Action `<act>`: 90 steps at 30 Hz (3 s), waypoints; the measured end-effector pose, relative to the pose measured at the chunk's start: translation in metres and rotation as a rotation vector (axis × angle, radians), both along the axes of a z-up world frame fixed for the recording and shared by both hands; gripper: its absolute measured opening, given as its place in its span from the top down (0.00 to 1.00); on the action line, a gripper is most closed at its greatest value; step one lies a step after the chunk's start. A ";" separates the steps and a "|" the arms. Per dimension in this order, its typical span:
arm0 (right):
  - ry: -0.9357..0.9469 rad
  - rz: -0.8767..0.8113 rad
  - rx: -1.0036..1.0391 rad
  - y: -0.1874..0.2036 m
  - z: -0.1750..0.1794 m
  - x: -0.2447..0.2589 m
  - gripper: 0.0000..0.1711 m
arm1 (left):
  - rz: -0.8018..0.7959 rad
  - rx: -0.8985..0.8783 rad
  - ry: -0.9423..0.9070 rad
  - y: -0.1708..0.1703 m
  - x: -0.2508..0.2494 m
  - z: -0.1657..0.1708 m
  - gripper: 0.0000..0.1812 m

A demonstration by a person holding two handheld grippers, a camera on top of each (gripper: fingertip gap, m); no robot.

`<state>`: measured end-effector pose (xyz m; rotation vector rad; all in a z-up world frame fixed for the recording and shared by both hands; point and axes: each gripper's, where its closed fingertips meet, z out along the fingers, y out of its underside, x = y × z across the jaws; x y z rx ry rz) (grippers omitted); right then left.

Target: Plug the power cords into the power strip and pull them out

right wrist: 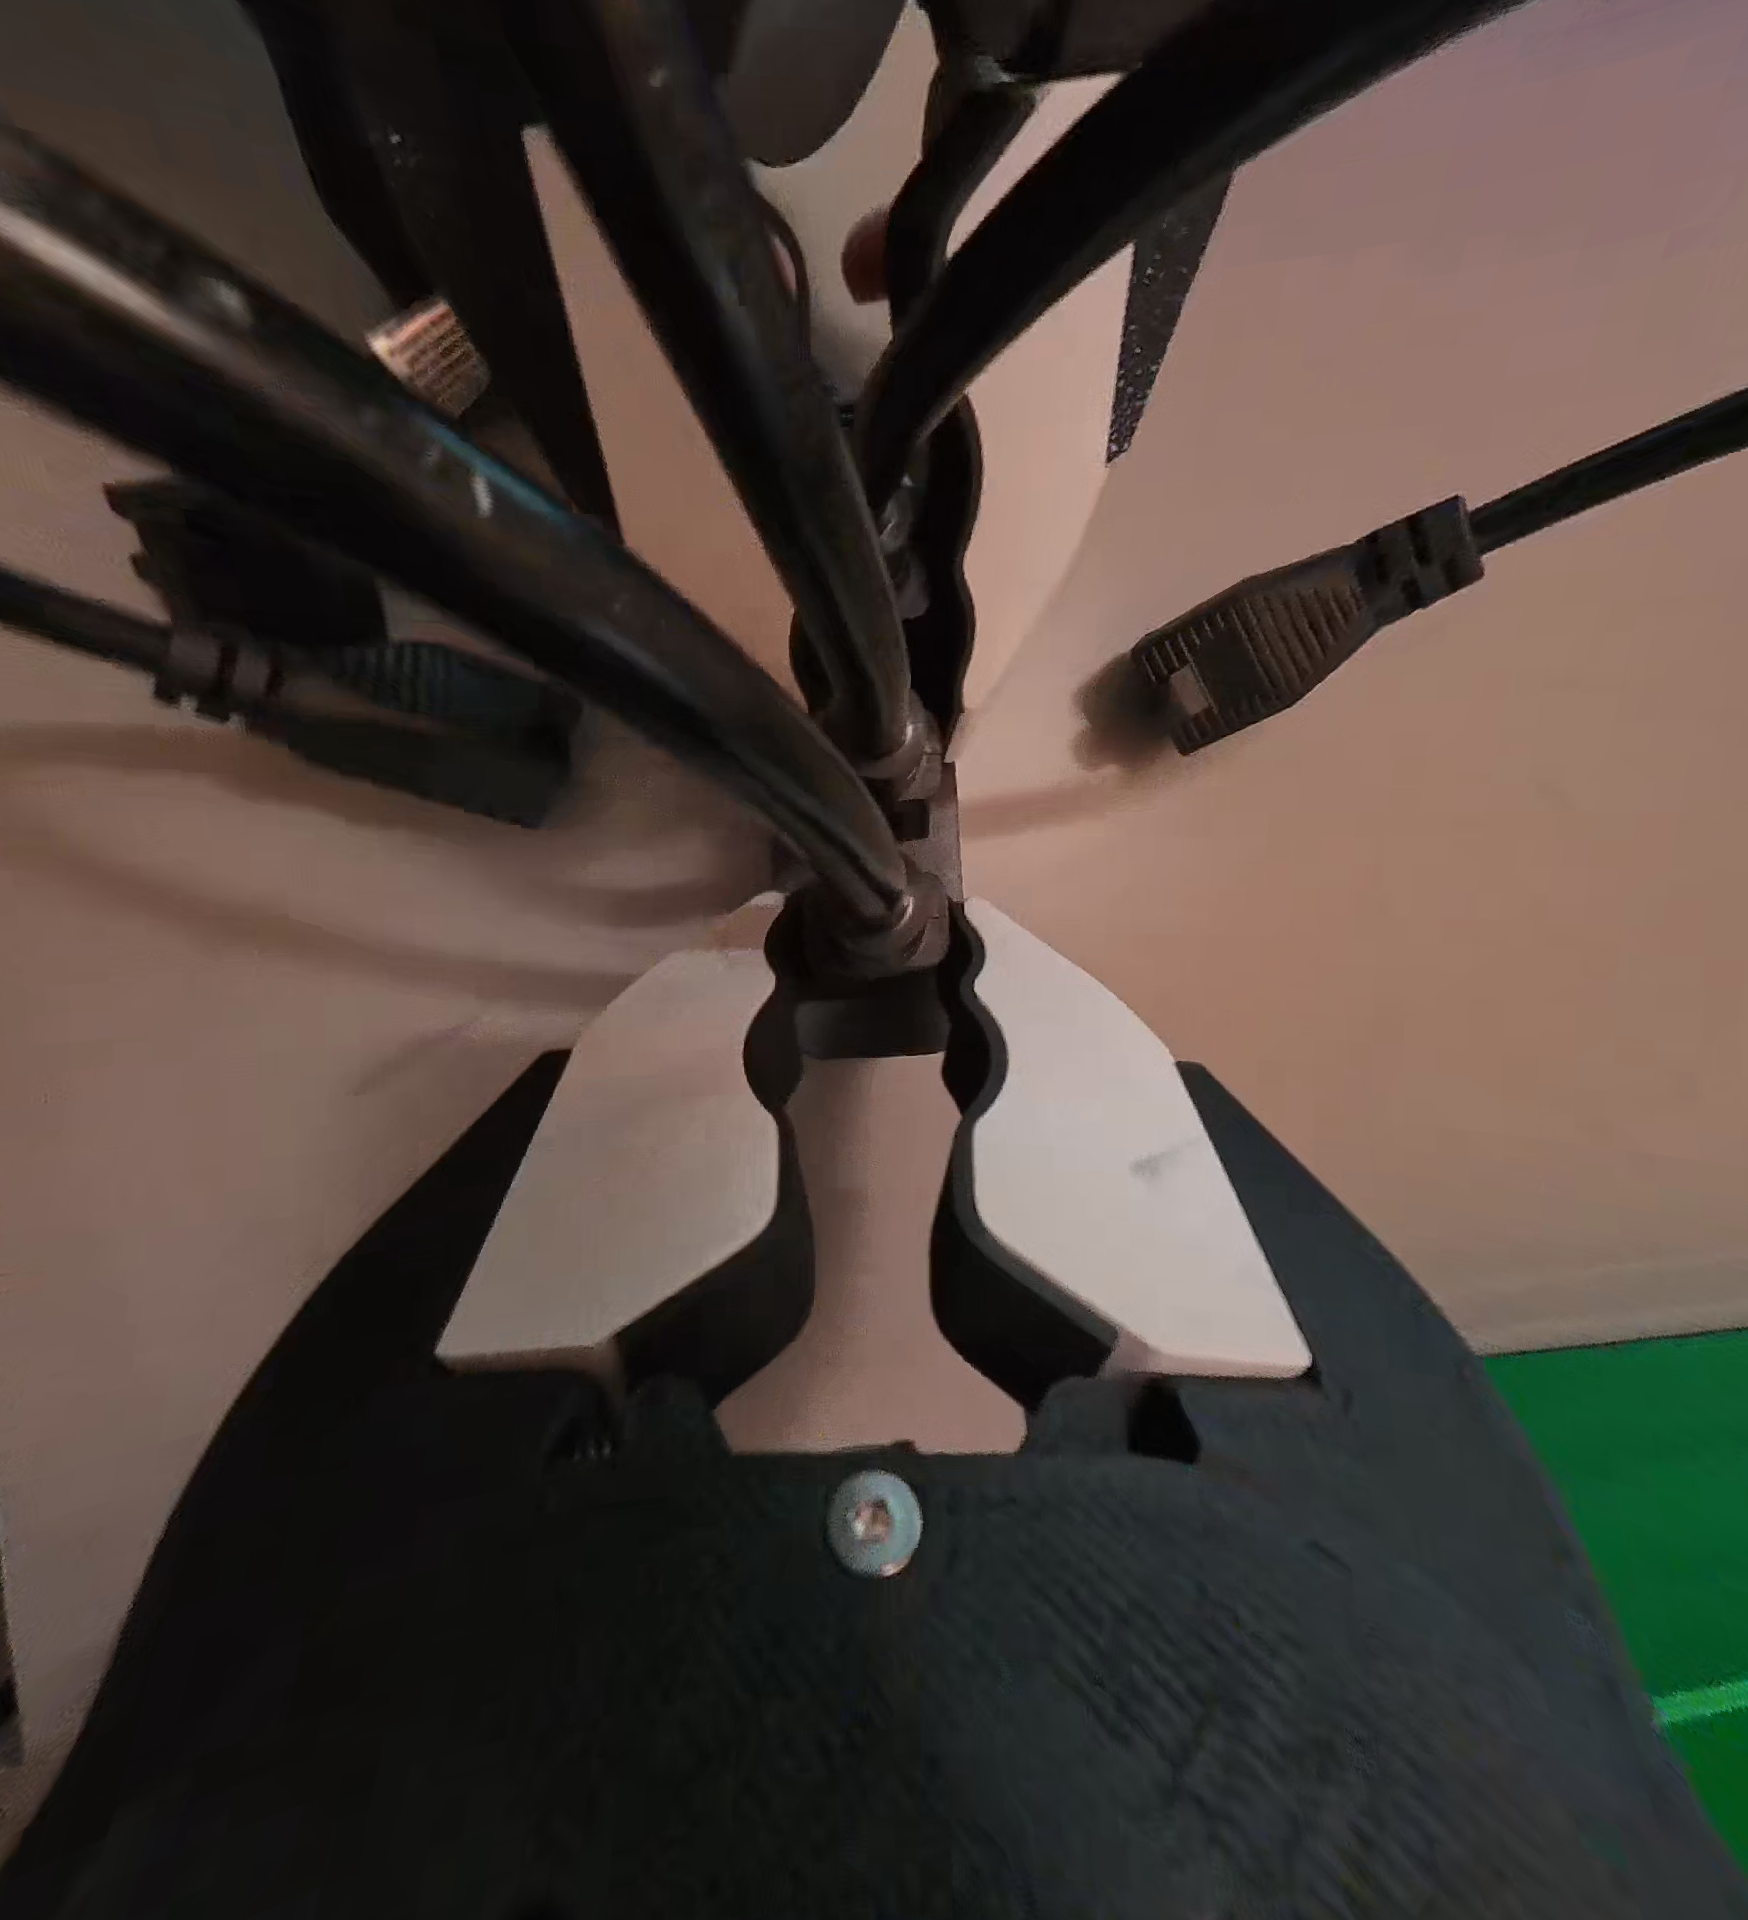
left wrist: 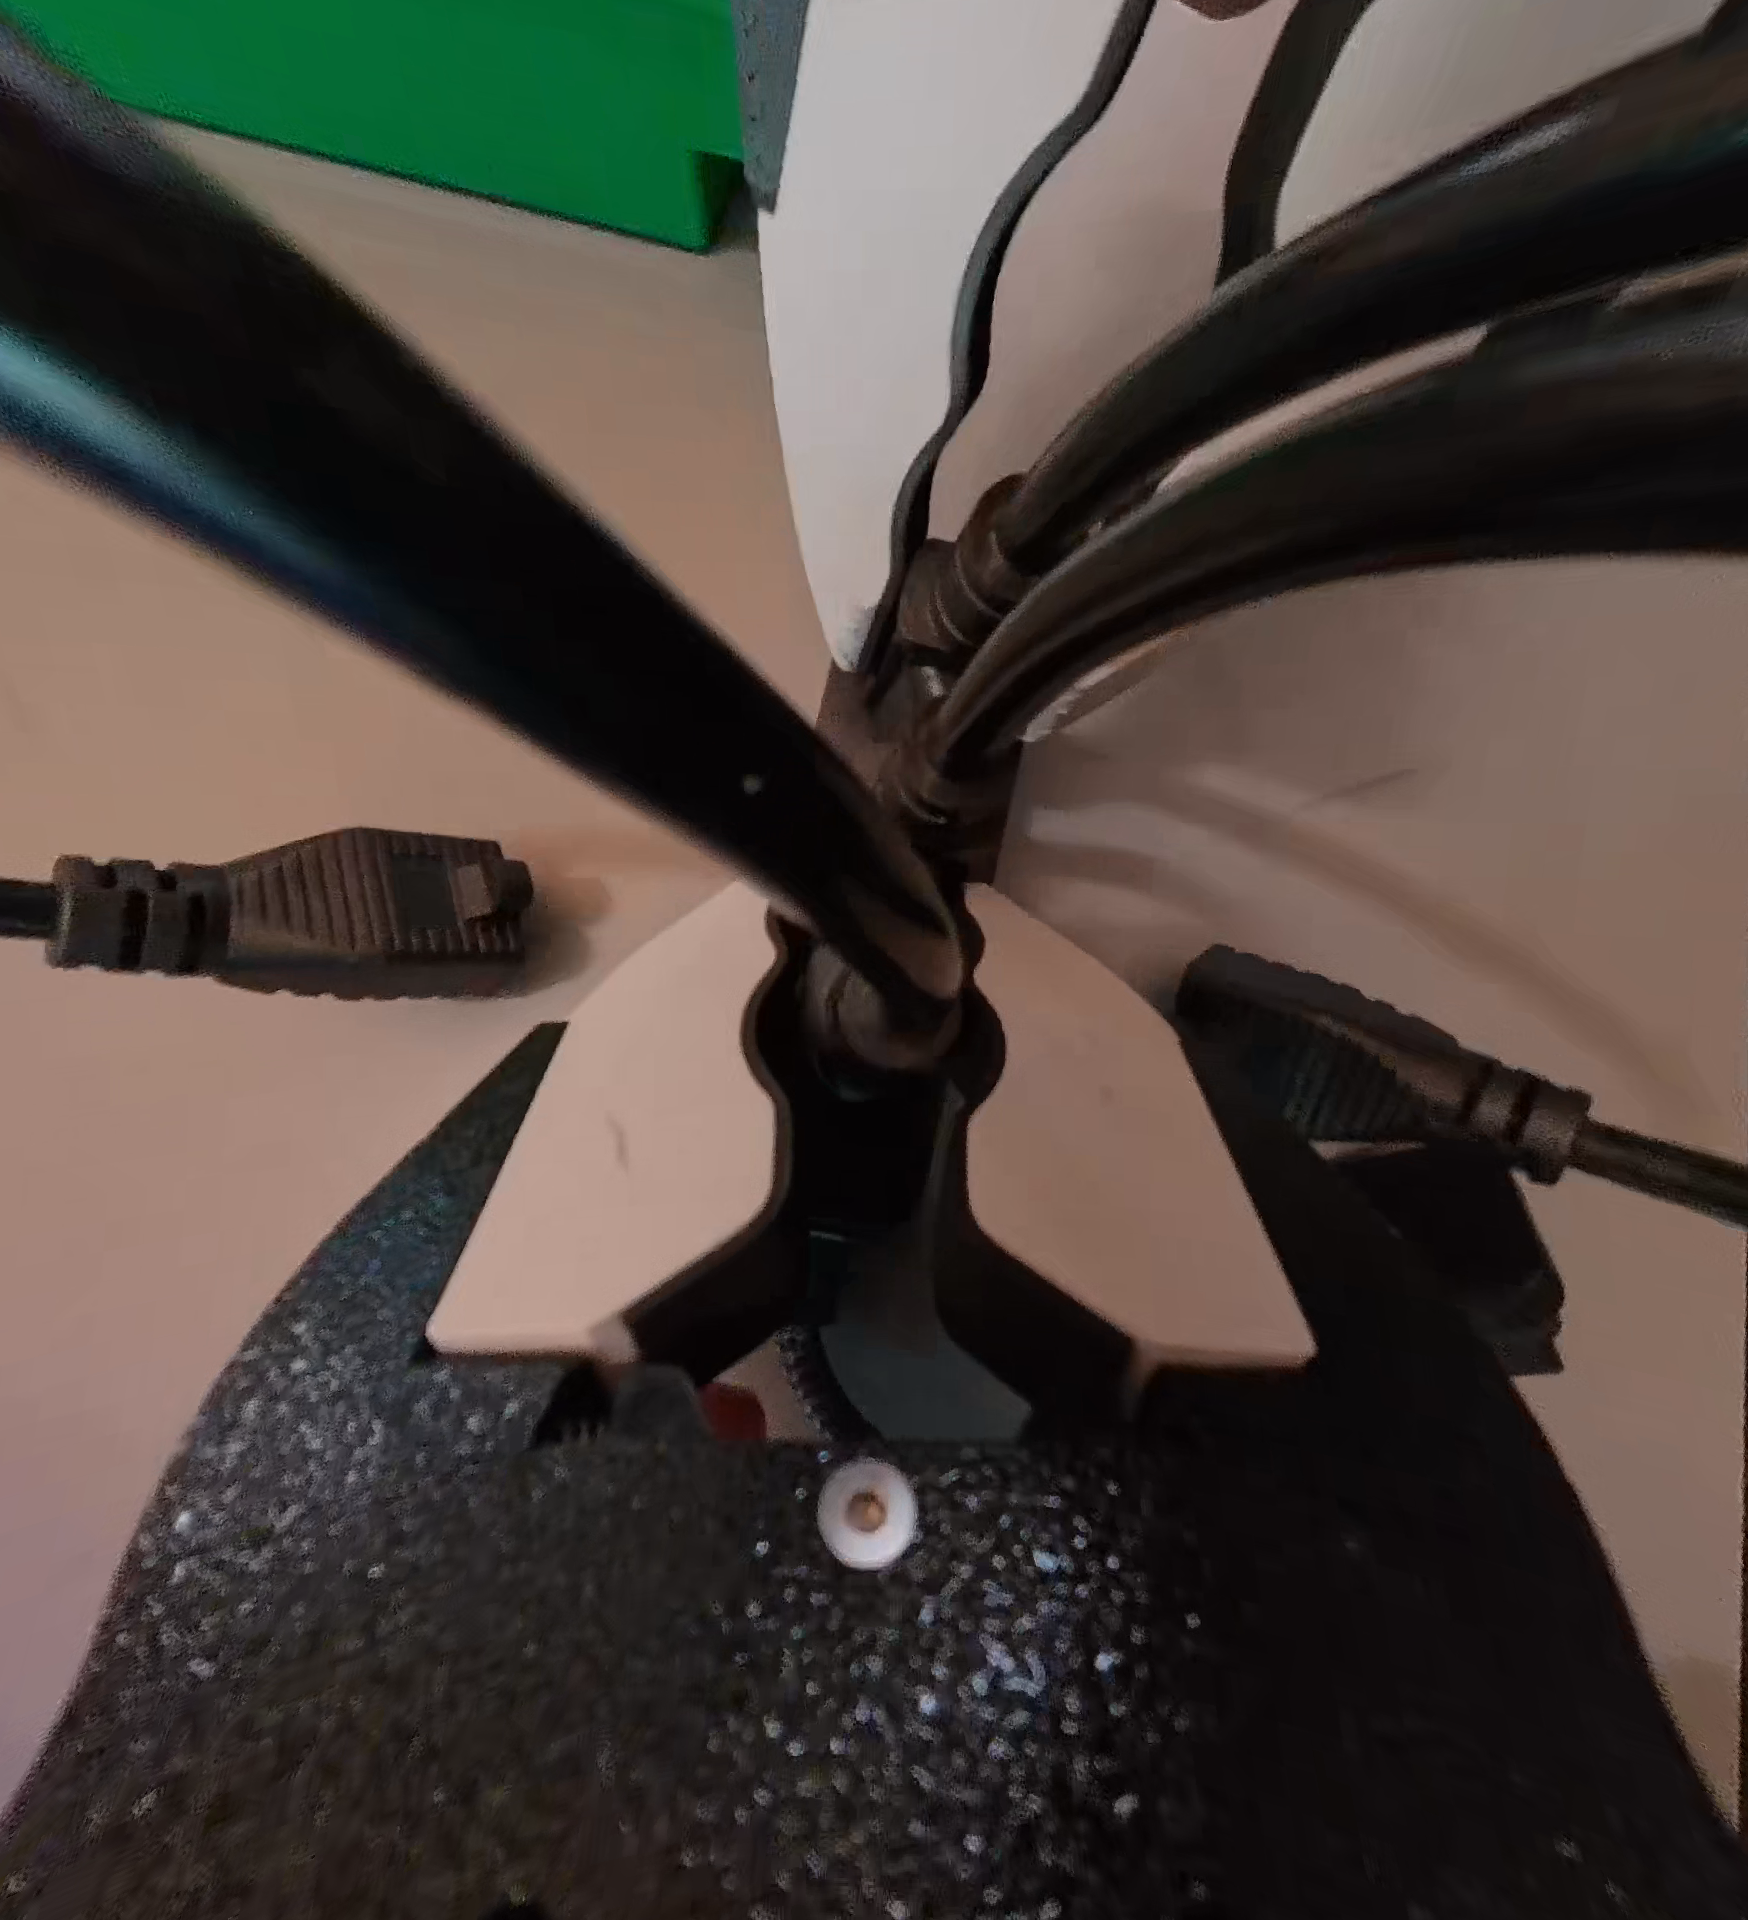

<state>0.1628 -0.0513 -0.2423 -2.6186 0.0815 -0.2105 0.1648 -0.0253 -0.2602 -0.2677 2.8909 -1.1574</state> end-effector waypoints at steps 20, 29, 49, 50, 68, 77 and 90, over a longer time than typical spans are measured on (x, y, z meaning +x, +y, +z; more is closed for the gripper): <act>0.124 -0.159 0.052 -0.003 0.003 0.014 0.85 | 0.068 0.012 0.030 0.001 0.008 0.000 0.86; 0.083 -0.050 0.023 -0.005 0.004 0.004 0.86 | 0.020 0.036 0.013 -0.001 0.004 -0.001 0.85; 0.108 -0.099 0.117 -0.011 0.001 0.007 0.89 | 0.038 0.086 0.006 0.000 0.009 -0.006 0.86; 0.081 -0.033 0.082 -0.013 0.001 0.002 0.89 | 0.015 0.079 0.013 -0.001 0.006 -0.006 0.86; 0.157 0.050 -0.053 -0.006 -0.018 -0.001 0.85 | -0.020 0.072 -0.011 -0.004 0.002 -0.006 0.86; -0.070 0.025 -0.010 -0.006 -0.014 -0.009 0.84 | -0.034 0.062 -0.045 -0.006 -0.002 -0.005 0.86; 0.119 -0.119 0.153 -0.003 -0.008 0.001 0.85 | 0.009 0.043 0.002 -0.003 0.003 -0.003 0.86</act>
